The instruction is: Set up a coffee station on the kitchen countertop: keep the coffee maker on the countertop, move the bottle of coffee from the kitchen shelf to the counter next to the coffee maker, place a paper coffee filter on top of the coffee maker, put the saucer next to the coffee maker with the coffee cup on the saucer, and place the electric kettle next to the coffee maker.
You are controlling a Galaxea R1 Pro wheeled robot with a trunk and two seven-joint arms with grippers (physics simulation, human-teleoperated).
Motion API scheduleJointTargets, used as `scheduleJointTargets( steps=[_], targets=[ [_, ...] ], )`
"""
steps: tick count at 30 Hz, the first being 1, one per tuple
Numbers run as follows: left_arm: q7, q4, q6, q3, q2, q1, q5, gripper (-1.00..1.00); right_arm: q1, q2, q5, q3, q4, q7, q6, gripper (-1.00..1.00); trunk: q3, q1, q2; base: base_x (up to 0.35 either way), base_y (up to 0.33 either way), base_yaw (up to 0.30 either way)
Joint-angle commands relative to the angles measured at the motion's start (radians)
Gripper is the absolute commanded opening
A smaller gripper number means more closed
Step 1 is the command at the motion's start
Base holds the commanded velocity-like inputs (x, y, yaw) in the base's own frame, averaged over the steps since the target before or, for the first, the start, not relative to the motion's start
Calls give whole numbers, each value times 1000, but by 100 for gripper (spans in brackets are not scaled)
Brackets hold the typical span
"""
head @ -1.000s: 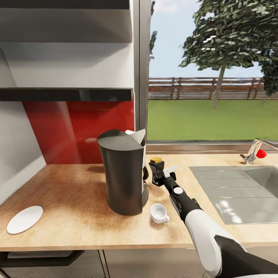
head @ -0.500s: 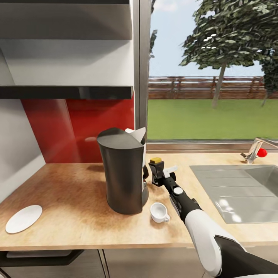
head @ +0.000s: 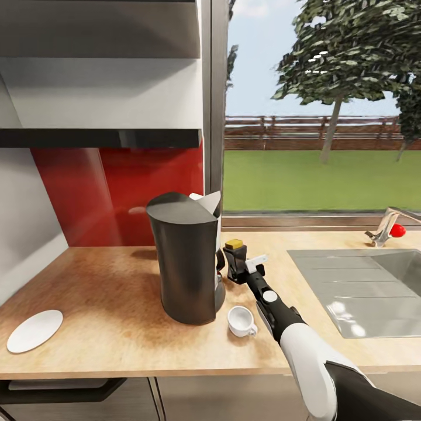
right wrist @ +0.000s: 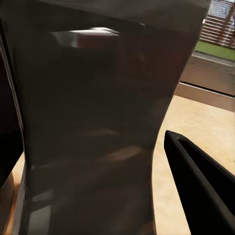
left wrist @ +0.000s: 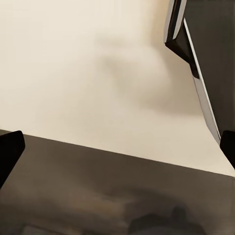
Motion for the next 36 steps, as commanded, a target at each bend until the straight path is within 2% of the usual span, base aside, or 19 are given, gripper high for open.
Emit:
scheduleJointTargets(
  steps=[1,3,4,36],
  targets=[
    [2,-1,3,8,0,0,1,100,0,1,5,-8,0,6,-4,-100,-1,0,-1,0,0,0],
    [2,-1,3,8,0,0,1,100,-1,1,5,-8,0,5,-3,-100,-1,0,-1,0,0,0],
    [2,-1,3,8,0,0,1,100,-1,1,4,-8,-1,5,-3,100,-1,0,-1,0,0,0],
    [3,-1,2,8,1,0,2,100,-1,1,3,-8,-2,4,-4,100,-1,0,-1,0,0,0]
  ],
)
